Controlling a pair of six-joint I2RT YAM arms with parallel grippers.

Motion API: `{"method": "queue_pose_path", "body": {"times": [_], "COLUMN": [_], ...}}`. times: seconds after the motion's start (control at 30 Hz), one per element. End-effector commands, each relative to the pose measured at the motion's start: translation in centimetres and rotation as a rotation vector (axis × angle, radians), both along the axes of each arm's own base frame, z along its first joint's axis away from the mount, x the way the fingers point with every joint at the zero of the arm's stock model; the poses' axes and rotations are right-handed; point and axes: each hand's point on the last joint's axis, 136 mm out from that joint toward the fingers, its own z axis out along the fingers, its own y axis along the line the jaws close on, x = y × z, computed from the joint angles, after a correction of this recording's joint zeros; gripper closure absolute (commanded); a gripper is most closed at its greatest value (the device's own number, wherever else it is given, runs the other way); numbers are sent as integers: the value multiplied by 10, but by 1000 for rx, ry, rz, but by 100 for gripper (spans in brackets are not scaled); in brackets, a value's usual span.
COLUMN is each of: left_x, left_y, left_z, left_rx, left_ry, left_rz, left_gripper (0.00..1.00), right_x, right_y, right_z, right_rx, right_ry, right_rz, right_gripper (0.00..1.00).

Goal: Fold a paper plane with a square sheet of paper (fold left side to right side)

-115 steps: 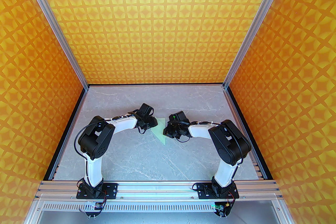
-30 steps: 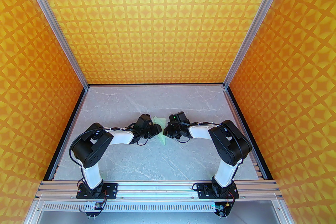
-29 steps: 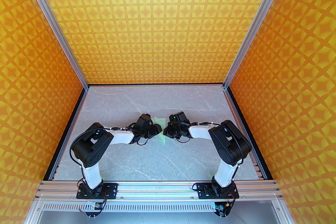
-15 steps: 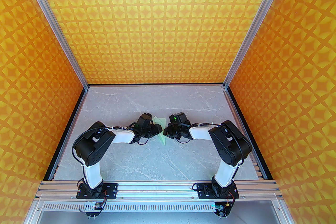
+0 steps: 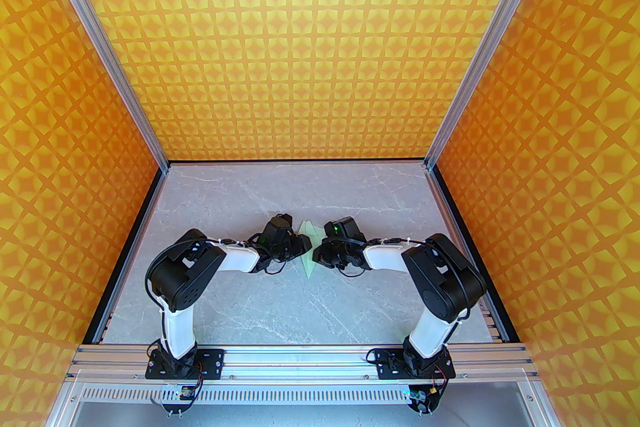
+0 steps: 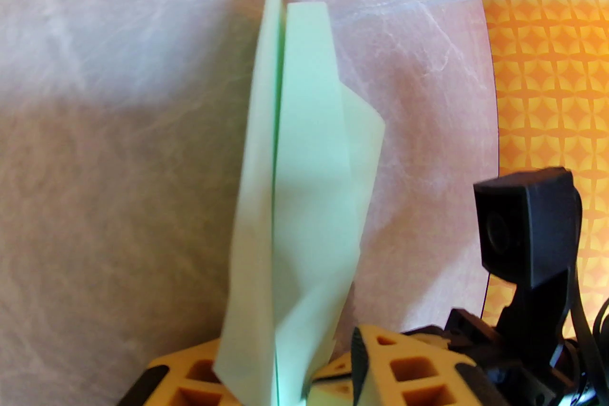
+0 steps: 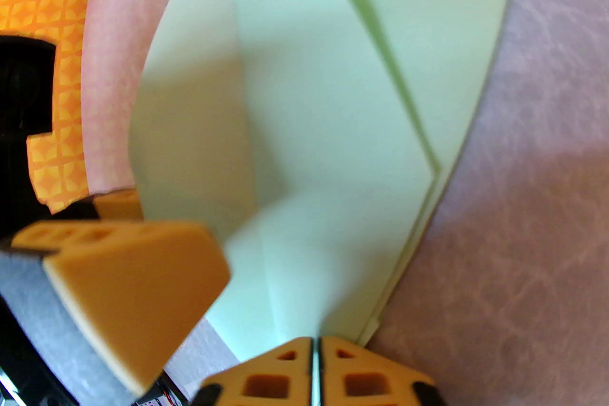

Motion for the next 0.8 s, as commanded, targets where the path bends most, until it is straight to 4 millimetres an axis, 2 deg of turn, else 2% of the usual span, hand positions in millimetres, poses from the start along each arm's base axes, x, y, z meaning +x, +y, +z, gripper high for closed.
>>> {"method": "queue_pose_path", "body": {"times": [0.0,0.07,0.17,0.3,0.5,0.63,0.77], "left_x": [-10,-11,-12,-11,-7,-7,-8], "left_y": [-3,-5,-5,-7,-11,-6,21], "left_z": [-35,-38,-40,-36,-21,-2,23], "left_rx": [53,55,62,59,47,64,237], "left_ry": [36,47,51,37,5,-20,-65], "left_rz": [-53,-63,-71,-81,-89,-90,-96], "left_gripper": [66,68,79,91,100,100,100], "right_x": [1,0,0,2,-2,-9,-11], "right_y": [-3,-5,-10,-26,-65,-89,-104], "right_z": [12,10,12,21,47,61,74], "right_rx": [6,1,-1,-17,-97,-173,-229], "right_ry": [-33,-25,-31,-58,-137,-184,-233], "right_rz": [-1,-2,-13,-55,-132,-181,-219], "right_gripper": [87,86,86,84,69,45,22]}}
